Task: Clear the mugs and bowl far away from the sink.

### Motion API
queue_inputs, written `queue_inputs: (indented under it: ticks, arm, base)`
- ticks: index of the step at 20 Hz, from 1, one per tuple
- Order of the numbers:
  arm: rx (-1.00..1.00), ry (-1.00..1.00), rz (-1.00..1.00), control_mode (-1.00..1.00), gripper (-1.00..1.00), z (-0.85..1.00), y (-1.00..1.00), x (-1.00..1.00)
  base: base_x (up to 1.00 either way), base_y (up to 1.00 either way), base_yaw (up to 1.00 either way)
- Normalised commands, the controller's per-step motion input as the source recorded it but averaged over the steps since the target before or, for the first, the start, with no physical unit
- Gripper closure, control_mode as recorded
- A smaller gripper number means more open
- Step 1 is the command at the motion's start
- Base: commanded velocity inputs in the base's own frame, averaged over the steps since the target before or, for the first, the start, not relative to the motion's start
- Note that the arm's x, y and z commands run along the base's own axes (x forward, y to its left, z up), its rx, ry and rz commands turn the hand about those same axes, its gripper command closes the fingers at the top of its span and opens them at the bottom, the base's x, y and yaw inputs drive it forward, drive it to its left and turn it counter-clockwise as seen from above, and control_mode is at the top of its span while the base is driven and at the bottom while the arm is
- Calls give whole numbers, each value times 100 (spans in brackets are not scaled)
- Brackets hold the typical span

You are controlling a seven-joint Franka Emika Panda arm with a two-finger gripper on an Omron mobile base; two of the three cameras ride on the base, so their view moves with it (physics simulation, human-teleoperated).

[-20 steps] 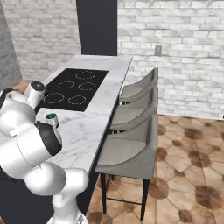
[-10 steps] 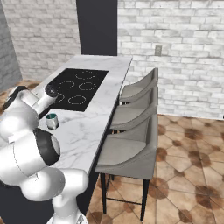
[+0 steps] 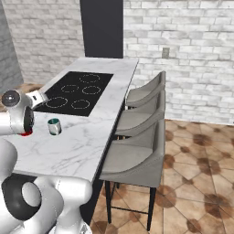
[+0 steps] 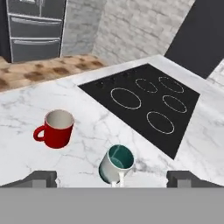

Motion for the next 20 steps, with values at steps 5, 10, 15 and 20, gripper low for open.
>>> queue_inputs:
  ticks: [5,10,15,20]
  arm:
    - [0,-1,-23,-100,-100,100,-36,-100]
    - [0,-2,-14,-100,-100,89,-33,-96]
    - [9,0,-14,-100,-100,27,-53,-95]
    - [14,4,-4,-100,-100,0,-75,-41]
  base:
    - [0,0,0]
    - [0,0,0]
    - [0,0,0]
    - [0,0,0]
